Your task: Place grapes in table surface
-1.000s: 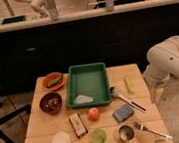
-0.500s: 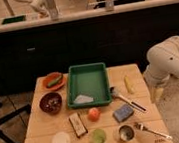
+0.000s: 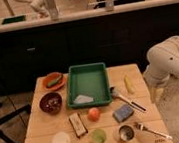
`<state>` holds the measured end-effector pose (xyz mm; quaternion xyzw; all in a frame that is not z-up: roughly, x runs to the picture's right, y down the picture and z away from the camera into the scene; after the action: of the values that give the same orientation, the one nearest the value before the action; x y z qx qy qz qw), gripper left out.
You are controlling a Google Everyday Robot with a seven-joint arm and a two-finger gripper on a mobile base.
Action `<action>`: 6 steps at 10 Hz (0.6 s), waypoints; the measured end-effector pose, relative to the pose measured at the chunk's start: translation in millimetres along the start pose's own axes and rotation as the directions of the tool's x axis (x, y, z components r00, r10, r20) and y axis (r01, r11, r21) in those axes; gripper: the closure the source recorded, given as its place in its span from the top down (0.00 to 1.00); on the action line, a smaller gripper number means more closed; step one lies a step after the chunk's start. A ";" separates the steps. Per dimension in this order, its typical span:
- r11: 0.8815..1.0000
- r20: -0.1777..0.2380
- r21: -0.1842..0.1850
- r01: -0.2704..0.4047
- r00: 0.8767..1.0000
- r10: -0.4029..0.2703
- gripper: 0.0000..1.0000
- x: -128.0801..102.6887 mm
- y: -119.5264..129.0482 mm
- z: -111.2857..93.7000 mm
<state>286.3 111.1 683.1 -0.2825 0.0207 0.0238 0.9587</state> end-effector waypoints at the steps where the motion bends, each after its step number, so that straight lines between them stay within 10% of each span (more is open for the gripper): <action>1: 1.000 0.000 0.000 0.000 1.000 0.000 0.80 0.0 0.0 0.0; 6: 1.000 -0.008 0.001 -0.010 1.000 0.010 0.80 -2.1 -0.4 -1.2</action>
<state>284.2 110.1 682.4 -0.2820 0.0257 0.0273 0.9587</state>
